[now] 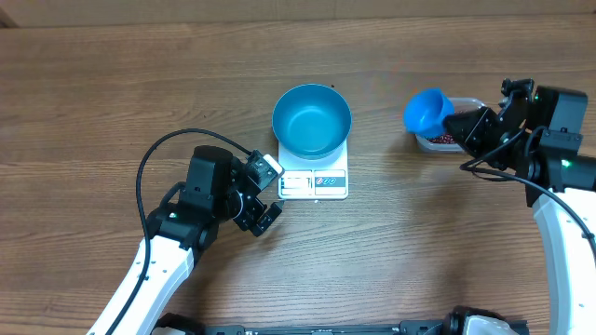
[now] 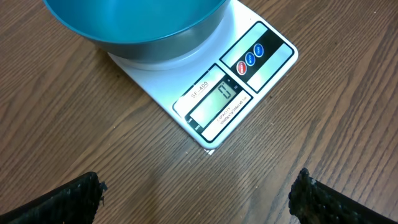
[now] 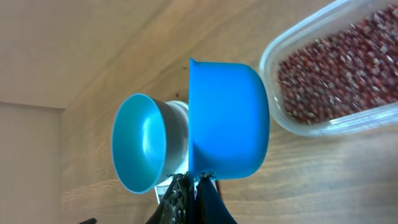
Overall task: Scoop item into bowl and weigh 150g on scale
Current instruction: 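Lower the held scoop with the right gripper into the red beans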
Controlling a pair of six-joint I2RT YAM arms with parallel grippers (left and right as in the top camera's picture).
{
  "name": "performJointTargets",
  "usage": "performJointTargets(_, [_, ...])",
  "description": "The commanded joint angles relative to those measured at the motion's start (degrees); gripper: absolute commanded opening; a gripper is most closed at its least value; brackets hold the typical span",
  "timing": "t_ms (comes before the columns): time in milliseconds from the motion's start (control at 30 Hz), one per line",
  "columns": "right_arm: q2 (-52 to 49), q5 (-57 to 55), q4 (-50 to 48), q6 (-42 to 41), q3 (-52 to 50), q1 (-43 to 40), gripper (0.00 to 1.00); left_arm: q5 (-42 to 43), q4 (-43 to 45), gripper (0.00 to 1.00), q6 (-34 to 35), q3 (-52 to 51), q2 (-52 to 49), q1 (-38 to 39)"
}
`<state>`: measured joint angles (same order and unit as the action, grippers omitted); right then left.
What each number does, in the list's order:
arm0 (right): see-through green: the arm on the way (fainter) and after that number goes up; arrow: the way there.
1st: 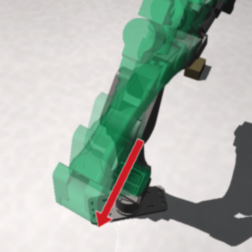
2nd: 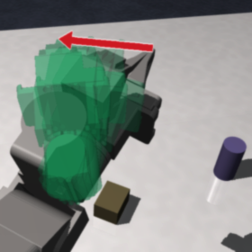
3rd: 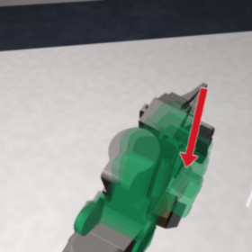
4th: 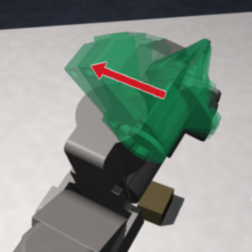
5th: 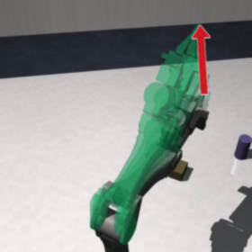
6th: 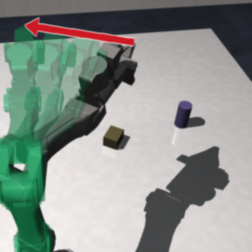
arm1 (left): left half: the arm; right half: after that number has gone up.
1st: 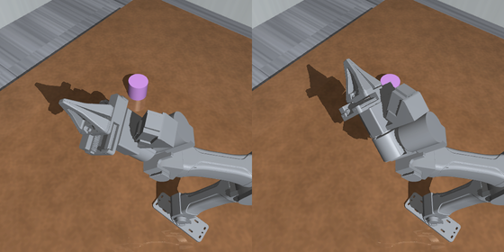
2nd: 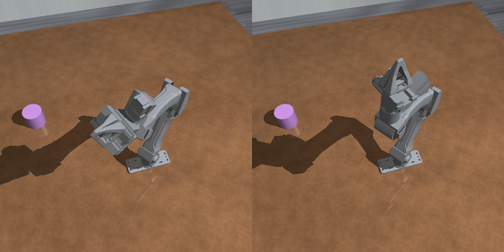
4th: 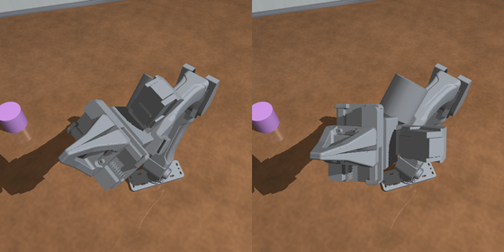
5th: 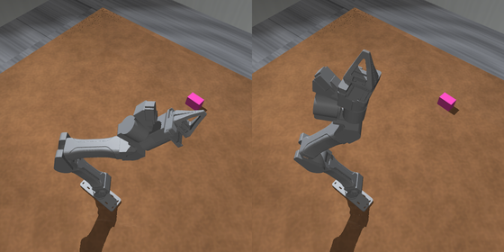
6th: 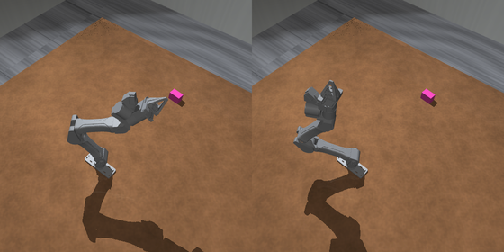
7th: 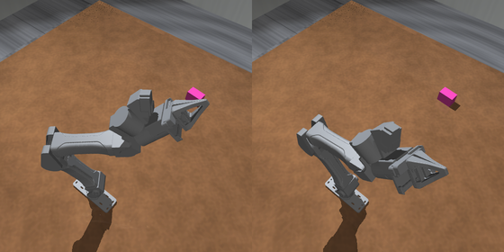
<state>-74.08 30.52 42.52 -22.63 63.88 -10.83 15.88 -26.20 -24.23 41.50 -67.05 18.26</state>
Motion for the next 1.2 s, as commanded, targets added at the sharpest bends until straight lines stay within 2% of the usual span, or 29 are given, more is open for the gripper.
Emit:
performJointTargets(0, [1.4,-3.0,1.9,1.0,4.8,-0.2,0.04,0.0,-0.1,1.00,-1.1,-0.3,-0.5,-0.2])
performJointTargets(200, [1.4,-12.5,11.6,6.2,15.8,-0.2,0.04,0.0,-0.1,0.99,-1.1,-0.3,-0.5,-0.2])
performJointTargets(433, [0.7,-18.5,15.5,11.1,24.3,-0.2,0.04,0.0,-0.1,0.99,-1.1,-0.3,-0.5,-0.2])
performJointTargets(667, [-6.5,-25.4,19.6,13.4,33.2,-0.2,0.04,0.0,-0.1,0.99,-1.1,-0.3,-0.5,-0.2])
performJointTargets(833, [-11.6,-25.7,20.1,15.8,33.7,-0.2,0.04,0.0,-0.1,1.00,-1.1,-0.3,-0.5,-0.2])
performJointTargets(1033, [-14.2,-32.5,19.5,17.4,33.7,-0.2,0.04,0.0,-0.1,1.00,-1.1,-0.3,-0.5,-0.2])
performJointTargets(1167, [-15.7,-32.6,19.3,21.3,33.6,-0.1,0.04,0.0,-0.1,1.00,-1.1,-0.3,-0.5,-0.2])
